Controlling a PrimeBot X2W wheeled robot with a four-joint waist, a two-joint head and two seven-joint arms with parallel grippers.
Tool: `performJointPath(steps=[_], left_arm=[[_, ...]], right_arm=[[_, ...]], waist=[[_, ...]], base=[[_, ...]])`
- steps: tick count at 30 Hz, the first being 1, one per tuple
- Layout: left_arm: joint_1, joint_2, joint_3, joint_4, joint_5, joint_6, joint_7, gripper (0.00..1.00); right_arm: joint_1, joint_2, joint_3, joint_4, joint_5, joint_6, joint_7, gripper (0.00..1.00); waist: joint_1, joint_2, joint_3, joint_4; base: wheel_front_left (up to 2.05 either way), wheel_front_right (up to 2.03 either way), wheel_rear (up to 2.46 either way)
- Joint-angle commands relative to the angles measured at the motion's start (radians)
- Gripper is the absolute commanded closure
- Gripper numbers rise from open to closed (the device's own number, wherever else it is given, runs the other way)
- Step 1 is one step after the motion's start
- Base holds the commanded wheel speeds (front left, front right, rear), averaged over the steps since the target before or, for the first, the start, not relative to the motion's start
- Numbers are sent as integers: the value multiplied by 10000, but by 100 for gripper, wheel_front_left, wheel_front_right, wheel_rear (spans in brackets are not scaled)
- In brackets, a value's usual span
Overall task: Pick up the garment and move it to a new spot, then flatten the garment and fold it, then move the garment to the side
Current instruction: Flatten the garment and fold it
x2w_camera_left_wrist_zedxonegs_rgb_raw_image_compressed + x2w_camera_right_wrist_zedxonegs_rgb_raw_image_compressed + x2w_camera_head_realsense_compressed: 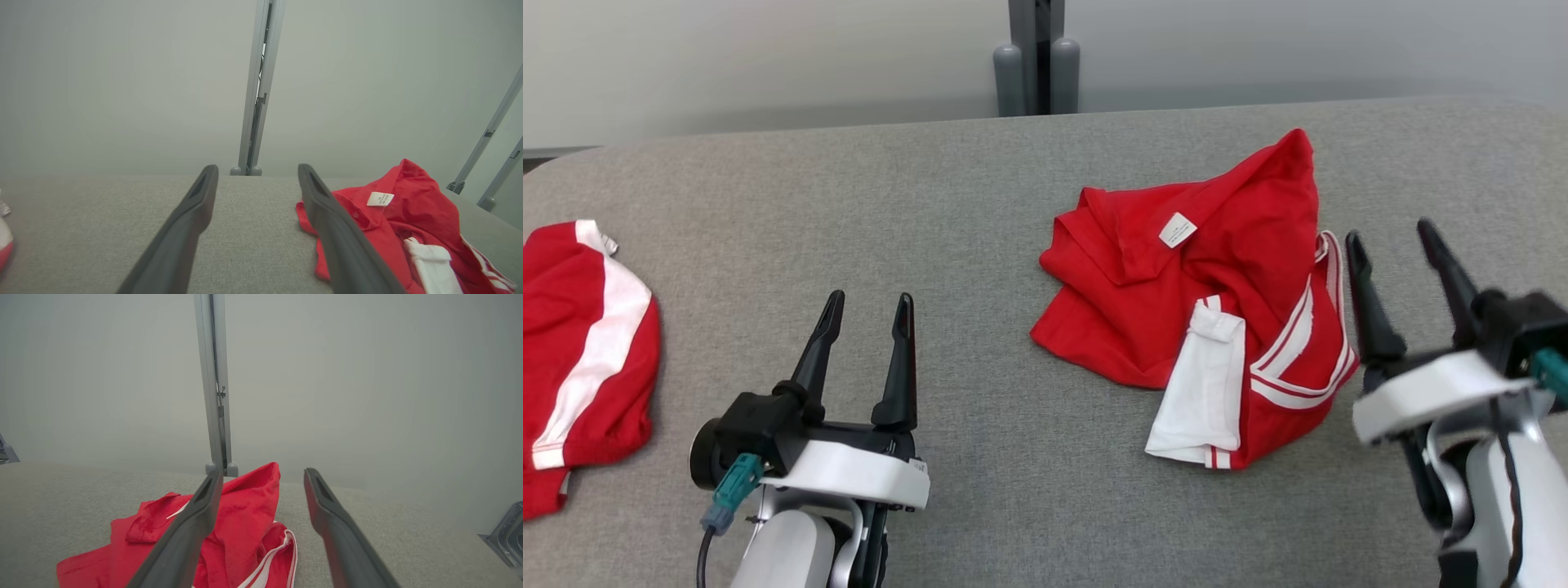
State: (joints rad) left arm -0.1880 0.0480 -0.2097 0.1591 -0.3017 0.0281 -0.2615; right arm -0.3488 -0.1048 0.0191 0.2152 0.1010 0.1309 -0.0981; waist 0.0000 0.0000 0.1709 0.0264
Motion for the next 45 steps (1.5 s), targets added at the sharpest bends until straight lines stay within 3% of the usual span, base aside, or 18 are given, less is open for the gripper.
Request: performJointPath(steps=[1,8,16,26,41,42,43,45], left_arm=[[195,40,69,33,-4,50,-32,0],[348,41,226,174,109,-19,-32,0],[-53,34,93,585,-205,-307,-32,0],[-1900,91,-1218,3563,137,-1144,859,0],[-3267,58,-1621,5568,-188,-1237,1283,0],[-3314,57,-1669,5639,-211,-1247,1266,69],[-3373,55,-1705,5705,-245,-1260,1229,100],[-3424,55,-1735,5784,-337,-1297,1084,100]], right_arm=[[558,120,24,-300,159,0,-254,0],[1420,390,137,-569,12,0,-456,0],[1163,477,58,-869,-85,0,-265,0],[1092,520,-48,-794,-107,-2,-471,0],[771,523,22,-195,316,-2,-953,0],[766,523,7,-175,321,-2,-979,0],[757,523,-2,-156,335,-2,-995,0],[751,522,-61,-95,322,-2,-1013,0]], waist=[[0,0,-107,-150],[0,0,-164,-387],[0,0,89,-683],[0,0,885,-1372],[0,0,1267,-1936],[0,0,1270,-1932],[0,0,1271,-1921],[0,0,1255,-1856]], base=[[0,0,0],[0,0,0],[0,0,0],[0,0,0],[0,0,0],[0,0,0],[0,0,0],[0,0,0]])
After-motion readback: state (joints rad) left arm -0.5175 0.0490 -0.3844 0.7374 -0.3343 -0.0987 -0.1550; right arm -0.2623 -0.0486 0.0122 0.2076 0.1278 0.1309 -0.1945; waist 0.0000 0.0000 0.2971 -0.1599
